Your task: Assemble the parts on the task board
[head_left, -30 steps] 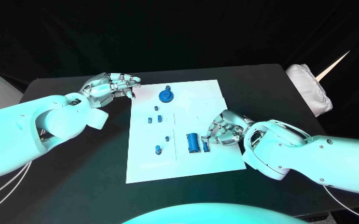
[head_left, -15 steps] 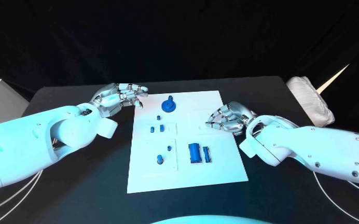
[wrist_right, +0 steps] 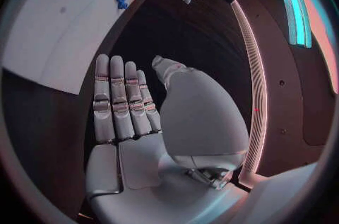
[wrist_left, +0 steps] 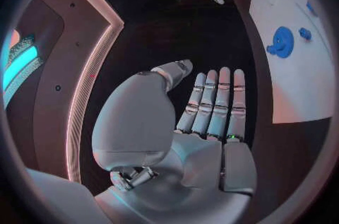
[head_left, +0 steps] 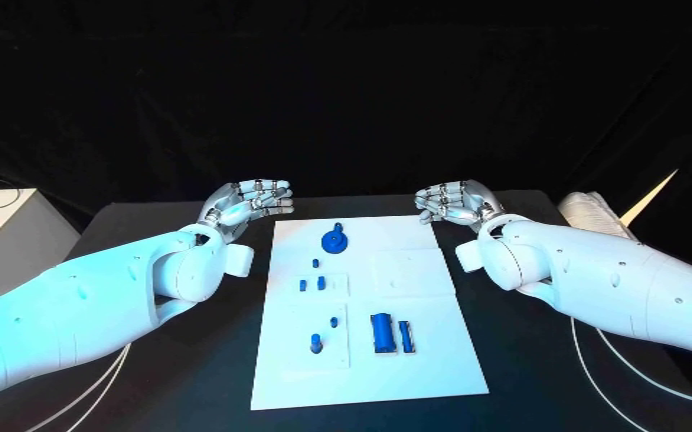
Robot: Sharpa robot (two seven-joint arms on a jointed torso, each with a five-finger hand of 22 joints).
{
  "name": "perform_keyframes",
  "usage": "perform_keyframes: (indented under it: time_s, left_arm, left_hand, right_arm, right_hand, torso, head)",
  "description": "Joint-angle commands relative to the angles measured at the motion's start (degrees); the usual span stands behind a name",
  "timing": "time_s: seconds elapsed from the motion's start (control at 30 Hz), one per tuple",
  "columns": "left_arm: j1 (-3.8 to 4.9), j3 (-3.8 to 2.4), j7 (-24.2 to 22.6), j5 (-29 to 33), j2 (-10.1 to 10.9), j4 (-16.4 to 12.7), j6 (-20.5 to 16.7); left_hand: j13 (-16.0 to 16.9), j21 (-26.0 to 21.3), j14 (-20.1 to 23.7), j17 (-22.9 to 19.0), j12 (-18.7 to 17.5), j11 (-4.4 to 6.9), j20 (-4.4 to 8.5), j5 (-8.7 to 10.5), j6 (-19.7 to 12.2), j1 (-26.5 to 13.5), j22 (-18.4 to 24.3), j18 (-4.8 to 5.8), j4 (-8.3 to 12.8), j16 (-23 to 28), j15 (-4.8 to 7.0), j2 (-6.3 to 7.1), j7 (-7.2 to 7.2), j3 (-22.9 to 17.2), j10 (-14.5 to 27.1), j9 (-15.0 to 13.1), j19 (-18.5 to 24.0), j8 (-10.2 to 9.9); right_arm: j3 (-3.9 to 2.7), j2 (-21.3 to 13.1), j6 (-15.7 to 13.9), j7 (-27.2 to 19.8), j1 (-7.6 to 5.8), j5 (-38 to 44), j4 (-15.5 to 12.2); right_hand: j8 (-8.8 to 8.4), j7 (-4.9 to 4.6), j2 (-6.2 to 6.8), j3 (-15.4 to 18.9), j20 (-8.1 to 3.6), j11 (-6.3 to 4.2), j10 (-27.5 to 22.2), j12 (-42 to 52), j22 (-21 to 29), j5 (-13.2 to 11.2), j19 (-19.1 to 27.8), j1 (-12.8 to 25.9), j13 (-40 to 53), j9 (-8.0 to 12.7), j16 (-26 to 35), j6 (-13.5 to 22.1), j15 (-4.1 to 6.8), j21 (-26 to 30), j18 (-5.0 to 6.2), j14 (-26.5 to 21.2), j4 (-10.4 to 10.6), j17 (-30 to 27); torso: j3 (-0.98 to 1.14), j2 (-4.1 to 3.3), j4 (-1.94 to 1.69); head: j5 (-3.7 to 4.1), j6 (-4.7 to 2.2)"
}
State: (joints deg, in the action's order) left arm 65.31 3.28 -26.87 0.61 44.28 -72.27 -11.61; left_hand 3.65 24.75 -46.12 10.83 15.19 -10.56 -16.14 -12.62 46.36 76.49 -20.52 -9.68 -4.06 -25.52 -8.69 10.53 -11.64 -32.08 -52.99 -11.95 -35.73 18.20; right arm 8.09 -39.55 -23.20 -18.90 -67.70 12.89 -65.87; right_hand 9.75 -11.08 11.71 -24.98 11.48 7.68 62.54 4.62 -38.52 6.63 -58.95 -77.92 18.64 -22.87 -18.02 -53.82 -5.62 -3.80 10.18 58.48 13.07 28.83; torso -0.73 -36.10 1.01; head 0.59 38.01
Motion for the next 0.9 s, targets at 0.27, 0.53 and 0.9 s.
perform_keyframes:
  time_s: [0.27, 0.53, 0.9]
  left_arm:
    - [-0.53, -0.33, -0.4, 0.0, -0.1, -1.6, -3.3]
    - [-2.34, -1.48, -1.4, -0.2, 0.1, -7.9, -14.7]
    - [-4.81, -3.07, -2.7, -0.6, 0.4, -16.5, -30.4]
  left_hand:
    - [-3.6, -24.7, 46.1, -10.8, -15.2, 10.56, 16.14, 12.62, -46.4, -34.5, 20.5, 9.68, 4.1, 25.5, 8.69, -10.53, 11.64, 32.1, 53.0, 11.9, 35.7, -18.2]
    - [-3.6, -24.7, 46.1, -10.8, -15.2, 10.56, 16.14, 12.62, -46.4, -76.5, 20.5, 9.68, 4.1, 25.5, 8.69, -10.53, 11.64, 32.1, 53.0, 11.9, 35.7, -18.2]
    - [-3.6, -24.7, 46.1, -10.8, -15.2, 10.56, 16.14, 12.62, -46.4, -76.5, 20.5, 9.68, 4.1, 25.5, 8.69, -10.53, 11.64, 32.1, 53.0, 11.9, 35.7, -18.2]
  right_arm:
    - [-1.08, -0.6, -2.7, -1.7, 1.01, -1.9, -3.1]
    - [-4.81, -3.0, -12.4, -6.6, 4.48, -7.7, -14.2]
    - [-8.05, -5.1, -20.8, -10.8, 7.51, -12.8, -24.0]
  right_hand:
    - [-9.75, 11.08, -11.71, 25.0, -11.48, -7.68, -62.5, -4.6, 38.5, -6.6, 58.9, 35.4, -18.6, 22.9, 18.0, 53.8, 5.62, 3.8, -10.18, -58.5, -13.1, -28.8]
    - [-9.75, 11.08, -11.71, 25.0, -11.48, -7.68, -62.5, -4.6, 38.5, -6.6, 58.9, 77.9, -18.6, 22.9, 18.0, 53.8, 5.62, 3.8, -10.18, -58.5, -13.1, -28.8]
    - [-9.75, 11.08, -11.71, 25.0, -11.48, -7.68, -62.5, -4.6, 38.5, -6.6, 58.9, 77.9, -18.6, 22.9, 18.0, 53.8, 5.62, 3.8, -10.18, -58.5, -13.1, -28.8]
  torso:
    - [0.27, 1.68, -0.35]
    - [0.71, 4.75, -0.97]
    - [0.73, 4.92, -1.01]
  head:
    - [-0.22, -1.32]
    - [-0.57, -3.51]
    - [-0.59, -3.63]
